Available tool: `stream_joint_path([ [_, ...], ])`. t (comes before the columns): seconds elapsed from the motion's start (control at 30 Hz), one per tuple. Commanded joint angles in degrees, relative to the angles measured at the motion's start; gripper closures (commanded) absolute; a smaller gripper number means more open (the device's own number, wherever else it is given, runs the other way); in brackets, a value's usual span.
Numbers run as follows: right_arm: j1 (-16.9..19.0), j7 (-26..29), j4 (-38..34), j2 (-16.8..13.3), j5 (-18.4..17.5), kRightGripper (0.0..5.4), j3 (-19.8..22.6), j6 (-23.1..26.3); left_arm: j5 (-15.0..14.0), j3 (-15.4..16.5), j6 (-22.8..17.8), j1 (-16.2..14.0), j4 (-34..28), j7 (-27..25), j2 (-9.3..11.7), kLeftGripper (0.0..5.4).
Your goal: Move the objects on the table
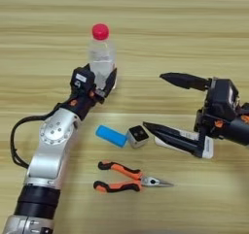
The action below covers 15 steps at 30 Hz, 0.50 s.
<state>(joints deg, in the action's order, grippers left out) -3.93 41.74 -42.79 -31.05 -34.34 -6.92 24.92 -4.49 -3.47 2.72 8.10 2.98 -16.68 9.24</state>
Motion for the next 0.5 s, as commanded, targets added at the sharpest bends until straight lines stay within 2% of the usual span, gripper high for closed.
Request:
stream_joint_path([
  [0.03,-0.65,-0.23,0.07,0.15,0.59,0.0,-0.26,-0.71,2.2,-0.48,0.88,0.95,2.14,1.83,-0.69,2.43],
  [0.2,-1.13,-0.6,0.19,0.23,0.62,0.0,0.36,-0.89,2.31,-0.54,-0.94,-1.95,2.2,2.25,-1.36,2.43],
  [0.27,-1.28,-0.66,0.2,0.22,0.46,0.0,0.66,-0.93,0.18,0.06,-2.92,-3.5,1.33,1.98,-2.34,2.43],
  [0.37,-1.54,-0.66,0.31,0.18,0.28,0.0,1.04,-1.05,2.77,-0.61,-1.79,-5.01,1.98,2.98,-1.9,2.43],
  [0.5,-1.97,-0.72,0.33,0.19,0.11,0.0,1.44,-1.14,2.75,0.02,-2.46,-6.13,1.94,3.77,-2.03,2.43],
])
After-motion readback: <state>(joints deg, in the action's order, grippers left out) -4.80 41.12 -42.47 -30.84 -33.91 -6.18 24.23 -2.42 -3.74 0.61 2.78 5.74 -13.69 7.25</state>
